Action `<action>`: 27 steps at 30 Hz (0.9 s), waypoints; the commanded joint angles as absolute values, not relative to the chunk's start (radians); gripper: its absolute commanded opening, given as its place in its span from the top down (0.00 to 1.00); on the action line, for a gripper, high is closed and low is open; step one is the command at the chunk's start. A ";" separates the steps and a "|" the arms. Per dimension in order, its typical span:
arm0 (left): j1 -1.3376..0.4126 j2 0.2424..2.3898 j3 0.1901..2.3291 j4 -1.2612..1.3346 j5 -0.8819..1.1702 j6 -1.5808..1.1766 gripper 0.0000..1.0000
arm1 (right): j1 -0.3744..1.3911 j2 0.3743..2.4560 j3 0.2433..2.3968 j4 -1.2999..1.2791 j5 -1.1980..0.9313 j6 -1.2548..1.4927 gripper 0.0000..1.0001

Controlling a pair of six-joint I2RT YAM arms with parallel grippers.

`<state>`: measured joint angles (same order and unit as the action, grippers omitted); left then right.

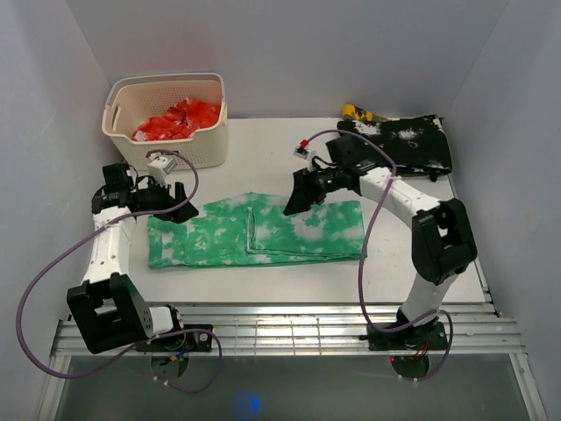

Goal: Fold and stack the trousers
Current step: Fold the trousers

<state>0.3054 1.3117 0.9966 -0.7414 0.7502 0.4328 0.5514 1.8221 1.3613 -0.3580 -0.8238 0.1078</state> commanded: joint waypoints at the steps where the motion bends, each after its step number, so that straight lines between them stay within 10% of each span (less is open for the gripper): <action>1: 0.212 1.250 1.025 -0.761 0.939 0.373 0.19 | 0.413 1.753 1.274 -0.518 -0.913 -0.070 0.21; 15: -0.280 1.483 0.858 -0.140 1.076 -0.225 0.32 | 0.118 1.946 1.101 -0.762 -1.032 -0.410 0.44; 27: -0.316 1.885 0.907 -0.072 0.834 -0.336 0.47 | -0.044 1.942 1.097 -0.721 -0.801 -0.377 0.48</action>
<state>-0.3134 1.8595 0.8799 -0.0761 0.9234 -0.3397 -0.0147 1.9697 1.0897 -0.7448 -0.9638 -0.3676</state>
